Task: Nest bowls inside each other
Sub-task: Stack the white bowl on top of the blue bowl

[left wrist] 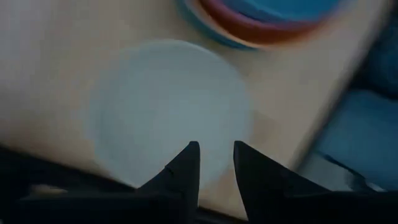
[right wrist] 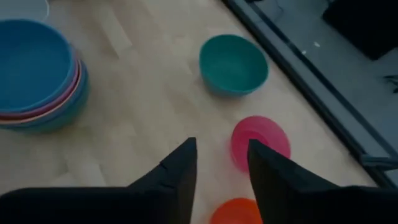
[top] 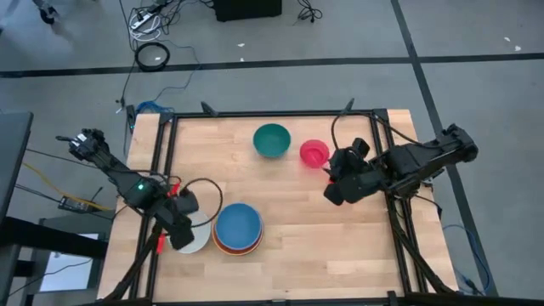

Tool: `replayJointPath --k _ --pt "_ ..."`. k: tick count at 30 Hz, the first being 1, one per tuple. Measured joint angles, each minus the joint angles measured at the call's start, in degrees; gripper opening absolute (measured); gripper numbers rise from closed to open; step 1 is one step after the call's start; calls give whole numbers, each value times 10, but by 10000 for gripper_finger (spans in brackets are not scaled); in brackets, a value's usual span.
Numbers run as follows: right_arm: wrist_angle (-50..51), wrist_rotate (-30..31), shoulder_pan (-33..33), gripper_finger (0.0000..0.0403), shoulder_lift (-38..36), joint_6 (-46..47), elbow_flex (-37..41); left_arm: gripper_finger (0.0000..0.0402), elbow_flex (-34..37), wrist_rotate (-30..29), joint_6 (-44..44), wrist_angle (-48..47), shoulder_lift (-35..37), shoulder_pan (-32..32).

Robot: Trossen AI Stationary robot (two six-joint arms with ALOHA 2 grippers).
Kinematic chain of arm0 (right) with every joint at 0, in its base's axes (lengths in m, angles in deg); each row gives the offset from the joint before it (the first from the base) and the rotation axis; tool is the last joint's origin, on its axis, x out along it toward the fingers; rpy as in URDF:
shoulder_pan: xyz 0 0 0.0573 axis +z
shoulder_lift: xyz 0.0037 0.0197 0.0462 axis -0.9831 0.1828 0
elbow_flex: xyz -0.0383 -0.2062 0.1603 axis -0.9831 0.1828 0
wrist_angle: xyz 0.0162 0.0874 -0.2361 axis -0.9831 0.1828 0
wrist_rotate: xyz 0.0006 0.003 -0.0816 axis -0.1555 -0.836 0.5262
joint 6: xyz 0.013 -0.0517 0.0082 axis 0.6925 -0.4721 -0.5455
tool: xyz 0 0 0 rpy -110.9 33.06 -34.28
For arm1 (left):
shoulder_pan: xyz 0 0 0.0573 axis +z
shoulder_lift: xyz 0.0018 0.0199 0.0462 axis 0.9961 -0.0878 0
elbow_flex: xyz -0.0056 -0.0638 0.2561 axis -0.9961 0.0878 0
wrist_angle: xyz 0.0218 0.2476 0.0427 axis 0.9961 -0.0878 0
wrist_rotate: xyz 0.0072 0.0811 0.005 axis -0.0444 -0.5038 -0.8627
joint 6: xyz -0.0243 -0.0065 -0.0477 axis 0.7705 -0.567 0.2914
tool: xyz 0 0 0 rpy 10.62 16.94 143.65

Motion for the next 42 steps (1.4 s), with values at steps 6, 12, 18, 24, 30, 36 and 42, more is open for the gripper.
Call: replayJointPath --k 6,12,18,24,30,36,42 --pt "3 -21 13 179 0 17 0 106 -1 12 -7 63 -20 -36" --pt "52 -19 32 200 1 54 0 106 5 -26 -118 58 -75 -92" --pt "98 -19 47 198 1 88 0 106 35 -42 -128 33 -122 -118" --pt "98 -18 49 197 1 100 0 106 59 -38 -103 96 -127 -121" --pt "97 -18 49 197 1 105 0 106 61 -37 -90 161 -127 -134" --pt "96 -18 49 197 1 109 0 106 86 -44 -58 168 -128 -142" --pt "96 -18 49 197 1 110 0 106 107 -46 -54 202 -128 -142"
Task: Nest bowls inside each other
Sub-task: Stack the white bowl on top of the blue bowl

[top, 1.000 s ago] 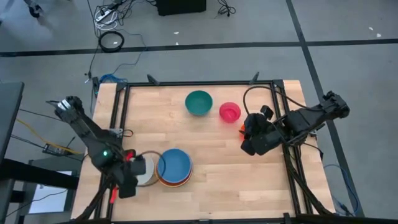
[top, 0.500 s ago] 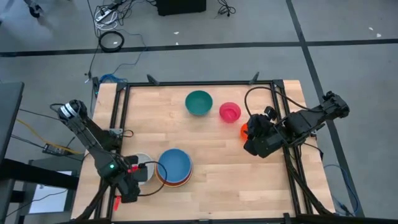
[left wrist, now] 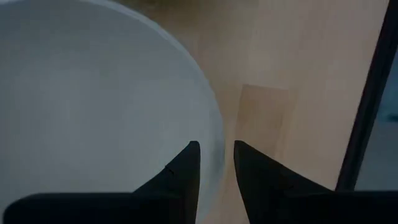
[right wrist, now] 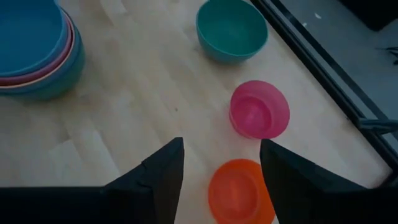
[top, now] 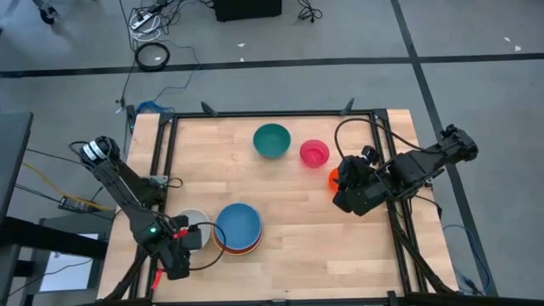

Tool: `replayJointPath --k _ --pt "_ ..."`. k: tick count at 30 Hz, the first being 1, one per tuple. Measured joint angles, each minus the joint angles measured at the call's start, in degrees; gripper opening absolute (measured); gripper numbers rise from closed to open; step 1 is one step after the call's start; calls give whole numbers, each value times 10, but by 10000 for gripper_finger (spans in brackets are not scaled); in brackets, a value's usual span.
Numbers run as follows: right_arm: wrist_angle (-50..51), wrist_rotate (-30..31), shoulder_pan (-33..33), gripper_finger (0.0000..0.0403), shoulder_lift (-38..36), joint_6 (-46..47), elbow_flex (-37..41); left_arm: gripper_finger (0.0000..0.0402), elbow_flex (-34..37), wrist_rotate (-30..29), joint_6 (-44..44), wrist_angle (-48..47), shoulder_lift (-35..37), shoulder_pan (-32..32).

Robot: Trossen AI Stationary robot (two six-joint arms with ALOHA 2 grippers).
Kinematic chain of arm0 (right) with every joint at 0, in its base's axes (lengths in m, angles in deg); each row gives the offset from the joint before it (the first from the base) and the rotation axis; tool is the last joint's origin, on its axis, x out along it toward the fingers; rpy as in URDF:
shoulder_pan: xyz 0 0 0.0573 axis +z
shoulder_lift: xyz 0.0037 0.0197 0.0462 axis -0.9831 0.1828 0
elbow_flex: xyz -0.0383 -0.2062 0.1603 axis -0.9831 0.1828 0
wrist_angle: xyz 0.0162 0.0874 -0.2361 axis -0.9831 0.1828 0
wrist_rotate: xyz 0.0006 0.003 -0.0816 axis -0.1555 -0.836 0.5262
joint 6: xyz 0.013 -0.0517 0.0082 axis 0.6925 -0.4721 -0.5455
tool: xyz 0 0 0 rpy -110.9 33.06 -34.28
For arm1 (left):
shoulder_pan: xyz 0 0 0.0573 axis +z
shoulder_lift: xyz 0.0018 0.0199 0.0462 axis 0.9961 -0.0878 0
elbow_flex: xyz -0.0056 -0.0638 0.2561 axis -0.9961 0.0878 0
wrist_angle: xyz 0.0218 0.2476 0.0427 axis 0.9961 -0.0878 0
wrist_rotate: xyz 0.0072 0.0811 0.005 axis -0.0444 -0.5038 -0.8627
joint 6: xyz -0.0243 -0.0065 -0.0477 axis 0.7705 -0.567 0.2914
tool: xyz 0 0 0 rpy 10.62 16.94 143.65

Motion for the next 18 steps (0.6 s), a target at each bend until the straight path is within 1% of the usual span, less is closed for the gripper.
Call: replayJointPath --k 3,9,11,13,15,16,18 --pt "-4 0 0 197 0 0 0 106 16 0 10 5 0 0" --pt "-4 0 0 196 0 0 0 106 60 -5 28 52 0 0" --pt "-5 0 0 195 0 0 0 100 66 -12 28 56 0 0" --pt "-7 0 0 195 0 0 0 76 66 -20 21 54 0 0" --pt "-8 0 0 195 0 0 0 32 66 -25 8 54 0 0" --pt "-9 0 0 195 0 0 0 19 65 -33 5 50 1 0" --pt "-10 0 0 195 0 0 0 12 65 -42 -2 50 2 0"
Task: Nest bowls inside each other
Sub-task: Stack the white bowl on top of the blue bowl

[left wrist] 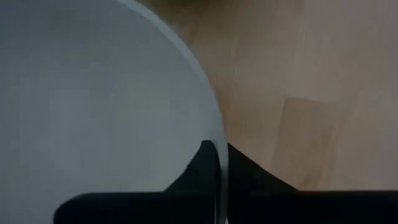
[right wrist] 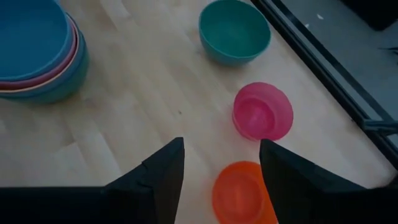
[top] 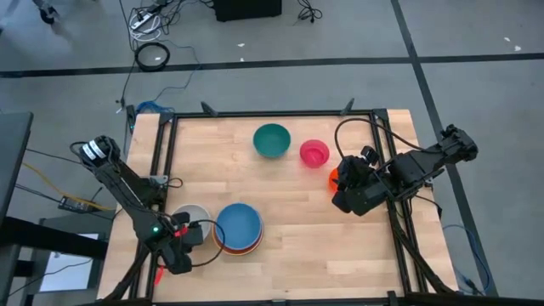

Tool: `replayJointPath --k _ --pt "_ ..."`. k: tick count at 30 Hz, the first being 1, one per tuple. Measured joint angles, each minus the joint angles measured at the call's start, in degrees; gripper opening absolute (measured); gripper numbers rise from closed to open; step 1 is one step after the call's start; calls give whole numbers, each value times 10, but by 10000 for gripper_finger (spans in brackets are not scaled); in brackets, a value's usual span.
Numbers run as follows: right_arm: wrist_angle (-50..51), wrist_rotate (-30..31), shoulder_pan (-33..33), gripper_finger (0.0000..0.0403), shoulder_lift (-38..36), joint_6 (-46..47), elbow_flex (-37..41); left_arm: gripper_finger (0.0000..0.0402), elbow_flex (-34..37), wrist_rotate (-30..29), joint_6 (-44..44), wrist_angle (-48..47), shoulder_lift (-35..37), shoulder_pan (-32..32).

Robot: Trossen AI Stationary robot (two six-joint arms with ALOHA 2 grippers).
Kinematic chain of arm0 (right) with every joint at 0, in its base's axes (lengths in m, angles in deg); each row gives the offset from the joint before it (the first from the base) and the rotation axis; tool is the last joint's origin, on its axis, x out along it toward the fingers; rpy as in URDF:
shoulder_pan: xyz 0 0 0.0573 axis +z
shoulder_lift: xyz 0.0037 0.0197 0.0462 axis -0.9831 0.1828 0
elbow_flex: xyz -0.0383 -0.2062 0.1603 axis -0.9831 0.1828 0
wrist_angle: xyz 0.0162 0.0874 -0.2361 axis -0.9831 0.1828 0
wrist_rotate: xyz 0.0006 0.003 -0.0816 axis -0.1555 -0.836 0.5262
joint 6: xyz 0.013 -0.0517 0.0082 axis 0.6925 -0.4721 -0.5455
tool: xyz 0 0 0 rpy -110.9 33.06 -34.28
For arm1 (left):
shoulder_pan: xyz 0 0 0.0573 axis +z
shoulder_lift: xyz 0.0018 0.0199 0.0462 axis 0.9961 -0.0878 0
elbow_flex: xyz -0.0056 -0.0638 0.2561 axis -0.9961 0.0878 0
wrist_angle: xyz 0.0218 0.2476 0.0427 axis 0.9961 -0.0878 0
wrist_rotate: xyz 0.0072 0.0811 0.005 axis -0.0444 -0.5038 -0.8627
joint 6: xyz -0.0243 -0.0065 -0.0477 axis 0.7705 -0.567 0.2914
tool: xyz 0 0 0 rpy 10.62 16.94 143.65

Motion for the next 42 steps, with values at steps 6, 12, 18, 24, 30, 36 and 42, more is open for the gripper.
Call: replayJointPath --k 6,12,18,24,30,36,42 --pt "-6 10 -10 194 0 -3 0 5 -52 -93 -30 -76 -2 0" --pt "-8 11 -30 186 0 -22 0 4 -138 -179 -26 -264 -2 0" --pt "-19 11 -45 181 0 -37 2 4 -209 -235 -31 -384 -1 0" --pt "-98 5 -72 180 0 -90 45 4 -263 -290 -185 -271 16 32" --pt "-143 -26 -100 180 1 -116 93 4 -268 -202 -360 -134 27 106" --pt "-142 -31 -111 180 1 -118 109 4 -263 -72 -417 -107 16 173" --pt "-141 -28 -114 180 0 -122 109 4 -263 25 -438 -76 13 199"
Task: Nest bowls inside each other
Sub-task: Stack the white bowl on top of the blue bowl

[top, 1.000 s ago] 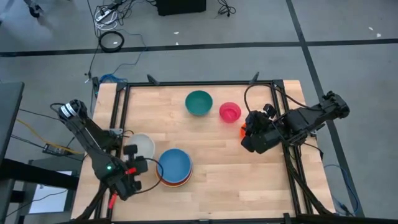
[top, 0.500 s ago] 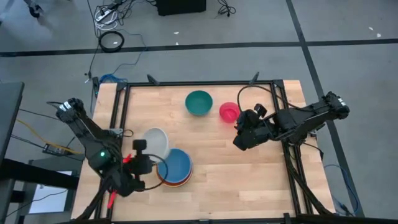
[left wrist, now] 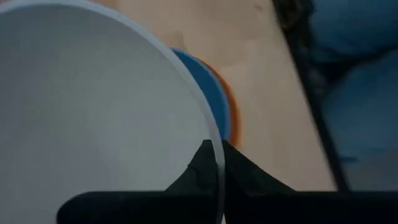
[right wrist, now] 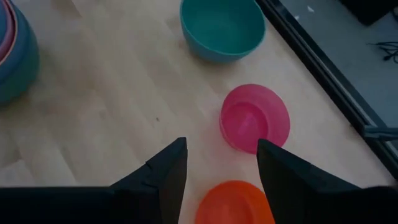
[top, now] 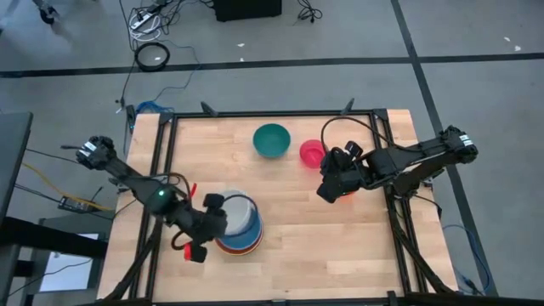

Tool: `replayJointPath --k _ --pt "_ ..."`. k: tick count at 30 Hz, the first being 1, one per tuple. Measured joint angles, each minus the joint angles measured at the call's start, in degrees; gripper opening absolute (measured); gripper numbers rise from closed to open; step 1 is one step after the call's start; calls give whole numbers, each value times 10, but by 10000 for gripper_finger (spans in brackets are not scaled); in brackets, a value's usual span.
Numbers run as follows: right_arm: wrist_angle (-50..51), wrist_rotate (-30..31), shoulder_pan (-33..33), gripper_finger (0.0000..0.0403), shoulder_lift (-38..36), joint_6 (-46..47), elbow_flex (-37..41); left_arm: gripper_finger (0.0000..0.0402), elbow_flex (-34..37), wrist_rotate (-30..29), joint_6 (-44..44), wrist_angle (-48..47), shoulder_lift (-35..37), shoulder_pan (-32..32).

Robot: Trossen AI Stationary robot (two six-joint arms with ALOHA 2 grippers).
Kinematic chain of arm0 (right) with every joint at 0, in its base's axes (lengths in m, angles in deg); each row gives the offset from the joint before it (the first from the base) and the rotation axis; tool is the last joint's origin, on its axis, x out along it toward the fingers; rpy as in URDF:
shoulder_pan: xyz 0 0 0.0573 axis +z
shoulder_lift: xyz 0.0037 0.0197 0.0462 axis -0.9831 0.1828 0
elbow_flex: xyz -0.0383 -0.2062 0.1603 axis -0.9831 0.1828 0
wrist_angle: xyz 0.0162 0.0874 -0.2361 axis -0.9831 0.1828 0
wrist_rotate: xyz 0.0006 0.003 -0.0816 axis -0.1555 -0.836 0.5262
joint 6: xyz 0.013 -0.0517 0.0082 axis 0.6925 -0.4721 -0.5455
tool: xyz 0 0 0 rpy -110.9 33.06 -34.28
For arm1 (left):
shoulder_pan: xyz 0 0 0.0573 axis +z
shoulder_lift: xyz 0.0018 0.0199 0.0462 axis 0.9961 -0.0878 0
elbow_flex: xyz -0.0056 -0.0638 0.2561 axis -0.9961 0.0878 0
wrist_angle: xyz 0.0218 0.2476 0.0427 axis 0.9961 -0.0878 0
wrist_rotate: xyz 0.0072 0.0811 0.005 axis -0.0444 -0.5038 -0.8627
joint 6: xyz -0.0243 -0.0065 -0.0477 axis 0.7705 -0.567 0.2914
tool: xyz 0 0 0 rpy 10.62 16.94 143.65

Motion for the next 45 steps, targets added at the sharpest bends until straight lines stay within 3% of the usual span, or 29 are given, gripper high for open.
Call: replayJointPath --k 2,5,19,27,45 --pt "0 0 0 180 0 0 0 4 0 41 0 18 -10 5" --pt "0 1 0 180 0 0 0 4 0 57 0 22 -23 5" --pt "-11 0 0 180 0 -9 0 68 0 34 45 45 -27 8" --pt "-19 -2 -3 180 0 -15 0 71 0 108 105 48 -26 8" --pt "-27 -2 -3 181 0 -19 0 72 0 107 120 47 -26 7"
